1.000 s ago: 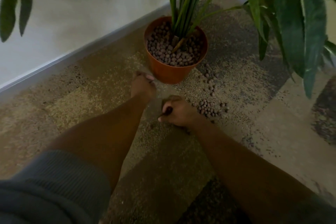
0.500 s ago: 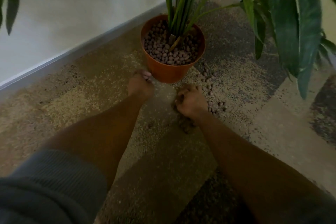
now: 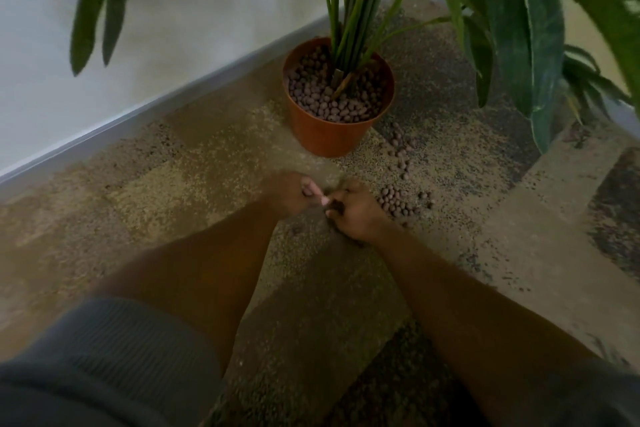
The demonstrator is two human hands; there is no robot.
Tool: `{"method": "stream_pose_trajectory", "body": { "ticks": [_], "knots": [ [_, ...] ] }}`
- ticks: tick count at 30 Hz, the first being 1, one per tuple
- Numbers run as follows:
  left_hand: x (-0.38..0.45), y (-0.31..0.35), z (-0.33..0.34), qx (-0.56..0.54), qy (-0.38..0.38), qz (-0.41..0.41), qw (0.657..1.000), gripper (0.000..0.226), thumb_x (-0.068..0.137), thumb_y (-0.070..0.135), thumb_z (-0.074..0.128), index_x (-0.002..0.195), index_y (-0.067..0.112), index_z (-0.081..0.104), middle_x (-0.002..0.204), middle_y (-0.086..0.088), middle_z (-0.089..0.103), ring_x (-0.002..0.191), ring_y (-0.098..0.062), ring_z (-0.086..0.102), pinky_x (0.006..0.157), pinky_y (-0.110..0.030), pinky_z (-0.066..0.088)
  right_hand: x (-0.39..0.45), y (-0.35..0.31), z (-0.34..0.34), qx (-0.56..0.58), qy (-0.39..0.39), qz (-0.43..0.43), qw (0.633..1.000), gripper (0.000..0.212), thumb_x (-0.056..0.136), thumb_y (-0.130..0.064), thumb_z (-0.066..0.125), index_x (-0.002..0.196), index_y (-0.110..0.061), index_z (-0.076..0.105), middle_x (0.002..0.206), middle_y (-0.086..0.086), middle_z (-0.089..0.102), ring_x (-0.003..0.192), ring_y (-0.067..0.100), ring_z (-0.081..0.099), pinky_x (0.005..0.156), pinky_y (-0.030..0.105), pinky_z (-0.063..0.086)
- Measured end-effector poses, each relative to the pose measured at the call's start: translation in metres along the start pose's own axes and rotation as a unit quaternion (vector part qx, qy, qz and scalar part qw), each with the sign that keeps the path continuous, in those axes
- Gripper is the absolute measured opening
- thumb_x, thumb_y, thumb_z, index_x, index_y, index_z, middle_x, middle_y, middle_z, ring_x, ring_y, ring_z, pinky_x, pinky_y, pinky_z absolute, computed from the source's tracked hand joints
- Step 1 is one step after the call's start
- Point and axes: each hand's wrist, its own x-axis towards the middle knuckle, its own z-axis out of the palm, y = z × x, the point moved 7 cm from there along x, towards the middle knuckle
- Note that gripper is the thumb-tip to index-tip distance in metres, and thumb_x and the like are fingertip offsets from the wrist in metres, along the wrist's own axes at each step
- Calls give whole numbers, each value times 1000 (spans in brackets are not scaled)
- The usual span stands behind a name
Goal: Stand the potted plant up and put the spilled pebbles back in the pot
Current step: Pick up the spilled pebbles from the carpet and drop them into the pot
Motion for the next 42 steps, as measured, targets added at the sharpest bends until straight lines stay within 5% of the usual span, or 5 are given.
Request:
{"method": "stream_pose_trajectory", "body": {
  "ticks": [12,19,28,33,42],
  "knots": [
    [-45,-5,13,81,-94,9,992,23,70,32,85,85,19,74,76,10,66,71,0,59,62,-18,42,-23,-9,-19,-173,-112,26,978,36,90,-38,59,115,-12,65,127,10,55,113,24,56,99,39,49],
    [-55,-12,11,77,-75,-42,993,11,71,10,82,78,16,76,74,3,70,78,-18,69,59,-20,50,-41,17,-6,-136,-159,90,974,76,76,-37,80,140,-21,43,162,10,9,146,35,23,115,45,31],
    [-55,-23,3,-78,-13,-153,985,9,88,10,64,90,7,73,85,-9,68,71,-17,62,59,-18,52,-52,18,-15,-85,-82,47,992,29,87,-15,67,116,-19,65,150,8,34,131,26,46,106,28,37],
    [-62,-23,8,-339,34,-273,899,22,95,-3,39,89,7,57,77,-6,52,64,-11,47,60,-22,47,-50,15,-13,-90,-65,80,991,35,89,-20,63,123,-13,62,141,10,46,122,25,53,103,36,47],
    [-47,-8,18,-151,16,-163,975,15,85,15,71,100,14,73,93,1,65,86,-15,62,73,-26,50,-40,10,-18,24,17,102,994,17,90,-6,59,100,-12,71,104,6,70,95,20,65,87,30,53]
  ]
}}
